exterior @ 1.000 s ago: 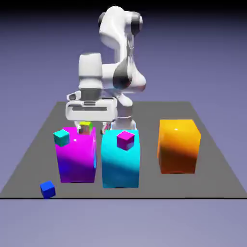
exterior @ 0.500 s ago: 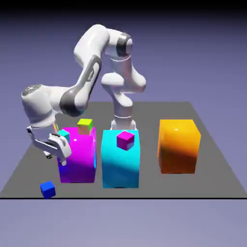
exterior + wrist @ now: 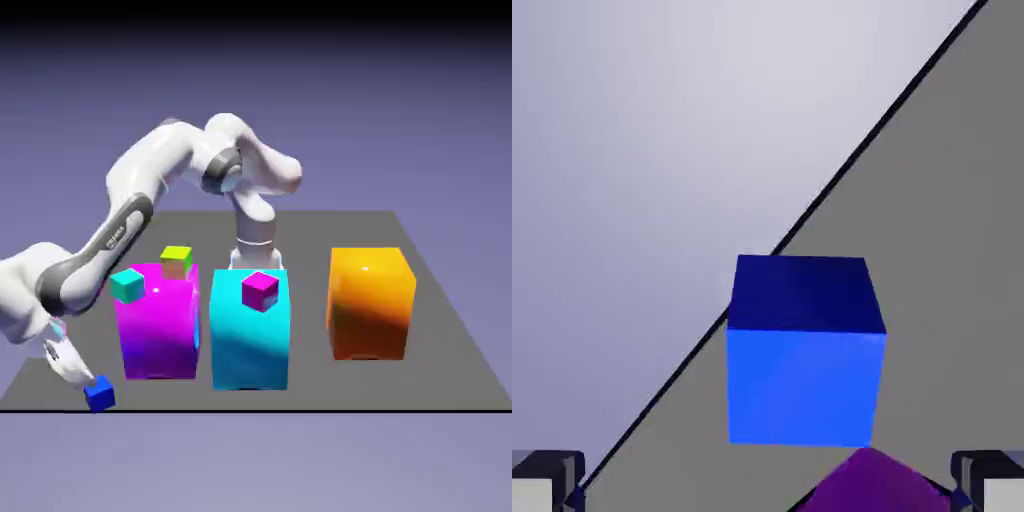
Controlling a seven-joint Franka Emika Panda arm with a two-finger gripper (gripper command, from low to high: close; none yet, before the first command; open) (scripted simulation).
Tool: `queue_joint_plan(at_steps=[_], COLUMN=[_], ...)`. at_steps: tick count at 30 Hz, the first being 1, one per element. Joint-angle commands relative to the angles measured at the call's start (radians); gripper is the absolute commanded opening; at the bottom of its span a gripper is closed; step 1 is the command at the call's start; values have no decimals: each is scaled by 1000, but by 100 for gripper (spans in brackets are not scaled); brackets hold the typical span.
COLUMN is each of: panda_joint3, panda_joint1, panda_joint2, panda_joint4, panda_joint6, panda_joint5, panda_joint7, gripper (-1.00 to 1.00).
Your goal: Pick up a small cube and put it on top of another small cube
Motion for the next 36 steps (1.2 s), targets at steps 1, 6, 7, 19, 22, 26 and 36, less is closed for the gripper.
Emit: queue_joint_plan(at_steps=[1,6,7,19,22,26,36], panda_joint3=[0,16,16,256,350,474,772], panda_joint1=[0,37,37,-34,-47,-64,-104], panda_joint2=[0,22,22,-297,-406,-551,-896], panda_joint4=[0,-138,-138,-219,-300,-407,-661], panda_joint6=[0,148,148,-24,-33,-44,-72], panda_joint5=[0,26,26,-83,-113,-153,-249], panda_joint7=[0,-33,-33,142,194,264,429], gripper=[0,-100,-100,-100,-100,-100,-100])
